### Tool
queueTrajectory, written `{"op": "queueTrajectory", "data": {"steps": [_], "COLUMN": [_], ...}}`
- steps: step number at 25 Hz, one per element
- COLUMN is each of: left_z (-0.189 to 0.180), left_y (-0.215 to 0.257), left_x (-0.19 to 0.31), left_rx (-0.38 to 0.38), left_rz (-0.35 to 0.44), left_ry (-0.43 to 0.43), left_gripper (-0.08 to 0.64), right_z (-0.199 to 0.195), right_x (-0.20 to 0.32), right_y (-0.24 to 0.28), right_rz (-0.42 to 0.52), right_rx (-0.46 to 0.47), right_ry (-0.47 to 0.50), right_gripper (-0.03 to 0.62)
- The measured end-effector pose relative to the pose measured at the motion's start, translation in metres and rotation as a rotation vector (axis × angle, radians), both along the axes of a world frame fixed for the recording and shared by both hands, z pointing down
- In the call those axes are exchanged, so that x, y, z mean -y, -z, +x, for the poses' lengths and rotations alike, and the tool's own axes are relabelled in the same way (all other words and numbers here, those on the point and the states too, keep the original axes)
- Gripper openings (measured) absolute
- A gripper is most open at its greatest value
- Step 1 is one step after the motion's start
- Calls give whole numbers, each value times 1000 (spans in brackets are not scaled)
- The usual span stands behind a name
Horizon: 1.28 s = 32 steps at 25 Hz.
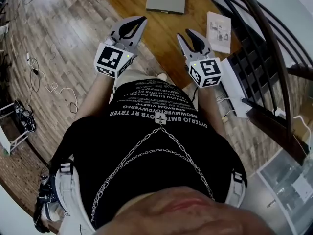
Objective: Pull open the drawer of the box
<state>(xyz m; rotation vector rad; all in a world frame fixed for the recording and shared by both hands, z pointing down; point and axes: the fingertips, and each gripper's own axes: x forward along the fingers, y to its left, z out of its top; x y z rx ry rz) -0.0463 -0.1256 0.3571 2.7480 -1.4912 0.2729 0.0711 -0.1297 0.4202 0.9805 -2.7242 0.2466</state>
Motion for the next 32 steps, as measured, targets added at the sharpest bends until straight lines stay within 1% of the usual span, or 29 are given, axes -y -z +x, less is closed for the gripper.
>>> {"op": "queueTrajectory", "data": {"steps": [3, 7, 12, 18, 22, 25, 27, 29, 32], "left_z": [7, 13, 7, -8, -16, -23, -29, -36, -48], "left_y": [-6, 2, -11, -12, -10, -7, -8, -8, -10], "left_x": [-2, 4, 10, 33, 52, 72, 86, 98, 112], "left_rx": [14, 12, 16, 3, -45, -44, -31, -35, -49], "left_rz": [-25, 1, -18, -23, -54, -48, -47, -45, -69], "left_ry": [1, -4, -25, -63, -97, -121, -134, -144, -154], "left_gripper": [6, 6, 6, 6, 6, 6, 6, 6, 6], "right_z": [3, 1, -2, -16, -24, -30, -37, -45, -58], "right_x": [-2, 2, 12, 29, 46, 63, 74, 84, 97], "right_y": [-3, -10, -14, -21, -32, -45, -52, -59, -70], "right_rz": [-13, -25, -24, -37, -53, -89, -112, -130, -158], "right_rx": [7, 8, 7, -11, -19, -25, -22, -23, -27], "right_ry": [12, 23, 0, -42, -77, -103, -109, -112, -116], "right_gripper": [129, 129, 129, 123, 123, 121, 121, 121, 121]}}
